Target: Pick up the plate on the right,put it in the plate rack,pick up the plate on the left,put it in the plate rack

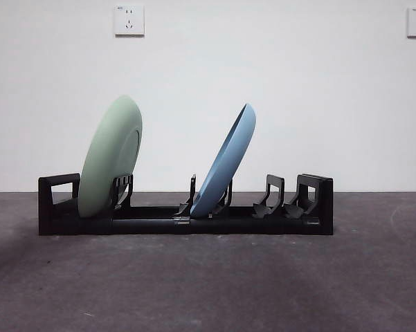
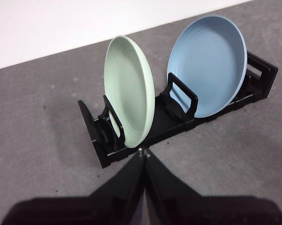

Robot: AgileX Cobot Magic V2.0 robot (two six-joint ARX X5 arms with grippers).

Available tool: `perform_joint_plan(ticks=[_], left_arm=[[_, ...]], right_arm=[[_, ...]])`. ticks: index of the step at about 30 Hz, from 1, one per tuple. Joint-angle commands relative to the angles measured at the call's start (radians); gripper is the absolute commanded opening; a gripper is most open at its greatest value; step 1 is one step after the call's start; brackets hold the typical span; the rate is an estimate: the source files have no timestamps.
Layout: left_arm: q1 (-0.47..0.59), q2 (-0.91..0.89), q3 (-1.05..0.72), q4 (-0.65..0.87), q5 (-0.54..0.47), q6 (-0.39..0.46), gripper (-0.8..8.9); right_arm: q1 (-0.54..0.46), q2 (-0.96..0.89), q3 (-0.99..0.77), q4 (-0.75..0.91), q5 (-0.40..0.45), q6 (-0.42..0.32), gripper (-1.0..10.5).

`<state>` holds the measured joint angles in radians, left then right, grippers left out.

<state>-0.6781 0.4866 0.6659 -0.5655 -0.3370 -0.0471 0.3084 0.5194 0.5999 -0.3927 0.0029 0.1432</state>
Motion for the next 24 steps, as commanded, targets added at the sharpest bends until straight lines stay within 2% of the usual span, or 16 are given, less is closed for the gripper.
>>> perform_joint_plan(ticks=[1,11,13,15,19,24], left_arm=[[-0.001,0.000,-0.004,-0.005,-0.003,-0.011,-0.03],[-0.001,0.002,-0.004,-0.005,-0.002,-0.011,-0.03],[0.003,-0.010,-0.004,-0.013,-0.005,0.045,-0.03],[0.037,-0.043,-0.005,-0.002,0.009,0.078,-0.03],[0.146,-0.096,-0.013,0.024,0.125,0.080,-0.03],[0.311,-0.189,-0.122,0.191,0.162,0.101,-0.03]], right_arm=[[0.002,0.010,-0.012,0.001,0.003,0.021,0.1],[0.002,0.018,-0.012,0.000,0.003,0.021,0.1],[0.002,0.018,-0.012,0.000,0.003,0.021,0.1],[0.002,0.018,-0.012,0.000,0.003,0.021,0.1],[0.001,0.018,-0.012,0.000,0.004,0.021,0.1],[0.001,0.018,-0.012,0.000,0.003,0.021,0.1]])
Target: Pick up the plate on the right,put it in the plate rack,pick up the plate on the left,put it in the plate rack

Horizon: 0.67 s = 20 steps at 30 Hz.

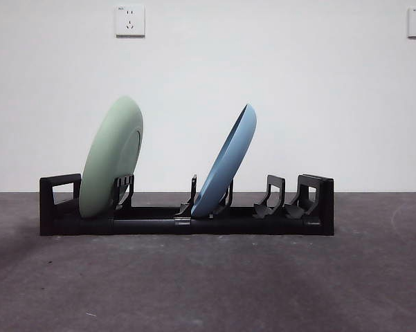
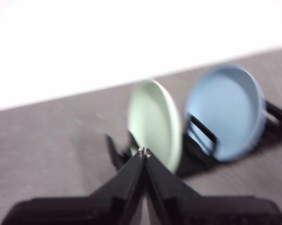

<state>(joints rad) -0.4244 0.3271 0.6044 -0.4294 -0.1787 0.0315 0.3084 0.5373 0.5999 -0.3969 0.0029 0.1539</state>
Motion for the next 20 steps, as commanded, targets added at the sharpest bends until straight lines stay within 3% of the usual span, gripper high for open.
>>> perform_joint_plan(ticks=[1,9,20], left_arm=[[0.089,-0.053,-0.096,0.094,0.005,0.022,-0.03],[0.235,-0.223,-0.398,0.317,0.087,0.022,-0.03],[0.256,-0.325,-0.579,0.322,0.133,0.021,-0.03]], right_arm=[[0.001,0.000,-0.012,0.004,0.003,0.010,0.1],[0.001,0.000,-0.012,0.004,0.003,0.010,0.1],[0.000,0.000,-0.012,0.004,0.003,0.010,0.1]])
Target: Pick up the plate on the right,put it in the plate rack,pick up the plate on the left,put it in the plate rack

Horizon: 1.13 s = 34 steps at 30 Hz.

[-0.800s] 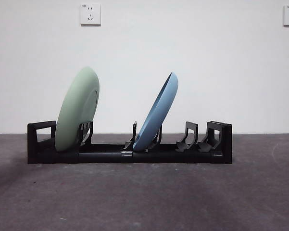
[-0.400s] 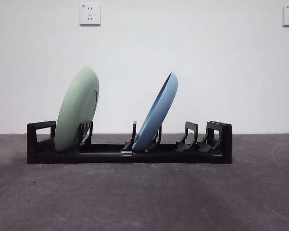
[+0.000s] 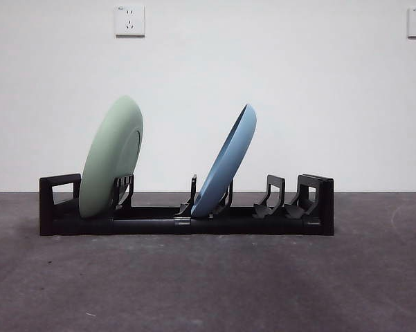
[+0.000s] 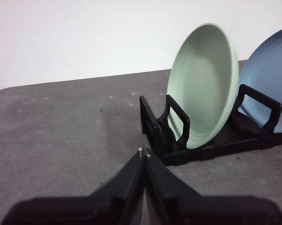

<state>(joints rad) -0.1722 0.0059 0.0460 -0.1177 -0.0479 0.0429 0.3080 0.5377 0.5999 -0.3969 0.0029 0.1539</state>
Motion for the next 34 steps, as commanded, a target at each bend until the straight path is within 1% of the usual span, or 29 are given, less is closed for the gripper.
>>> perform_joint_plan(ticks=[1,7,13,34], left_arm=[[0.004,-0.004,-0.027,0.005,0.002,0.010,-0.03],[0.004,-0.004,-0.042,-0.070,0.003,0.010,-0.03],[0.019,-0.004,-0.042,-0.066,0.023,0.009,-0.03],[0.023,-0.004,-0.042,-0.066,0.022,0.009,-0.03]], right_arm=[[0.001,-0.001,-0.012,0.004,0.003,0.010,0.1],[0.001,-0.001,-0.012,0.004,0.003,0.010,0.1],[0.001,-0.001,-0.012,0.003,0.003,0.010,0.1],[0.001,-0.001,-0.012,0.003,0.003,0.010,0.1]])
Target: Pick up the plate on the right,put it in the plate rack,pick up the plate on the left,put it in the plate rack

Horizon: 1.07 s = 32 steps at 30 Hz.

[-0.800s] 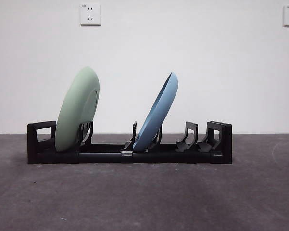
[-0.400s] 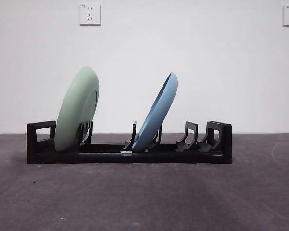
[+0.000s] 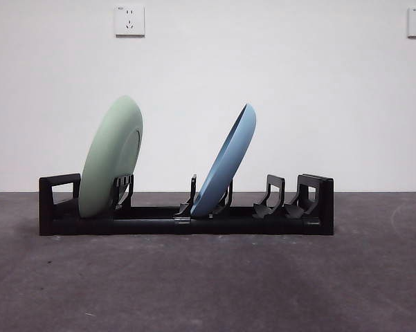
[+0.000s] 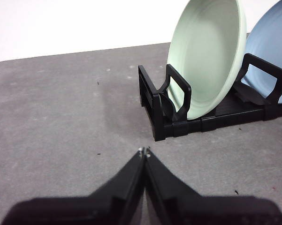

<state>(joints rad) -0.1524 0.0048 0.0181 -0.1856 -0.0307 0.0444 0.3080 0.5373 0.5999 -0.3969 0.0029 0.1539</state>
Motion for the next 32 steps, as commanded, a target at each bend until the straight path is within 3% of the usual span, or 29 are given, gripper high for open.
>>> perform_joint_plan(ticks=[1,7,8,11,14,17,23,32], left_arm=[[0.003,-0.003,-0.014,0.002,0.005,0.008,-0.03],[0.003,-0.003,-0.014,0.002,0.005,0.008,-0.03],[0.003,-0.003,-0.014,0.002,0.005,0.008,-0.03],[0.003,-0.003,-0.014,0.002,0.005,0.008,-0.03],[0.003,-0.003,-0.014,0.002,0.005,0.008,-0.03],[0.003,-0.003,-0.014,0.002,0.005,0.008,-0.03],[0.003,-0.003,-0.014,0.002,0.005,0.008,-0.03],[0.003,-0.003,-0.014,0.002,0.005,0.008,-0.03]], right_arm=[[0.001,0.000,-0.012,0.003,0.003,0.010,0.1],[0.001,-0.001,-0.012,0.003,0.003,0.010,0.1],[0.001,-0.002,-0.012,0.003,0.004,-0.013,0.1],[-0.014,-0.036,-0.012,-0.012,0.056,-0.187,0.1],[-0.047,-0.064,-0.023,-0.023,0.048,-0.261,0.1],[-0.103,-0.113,-0.070,-0.016,0.037,-0.252,0.1],[-0.204,-0.267,-0.292,0.156,-0.115,-0.247,0.1],[-0.209,-0.494,-0.549,0.213,-0.106,-0.144,0.1]])
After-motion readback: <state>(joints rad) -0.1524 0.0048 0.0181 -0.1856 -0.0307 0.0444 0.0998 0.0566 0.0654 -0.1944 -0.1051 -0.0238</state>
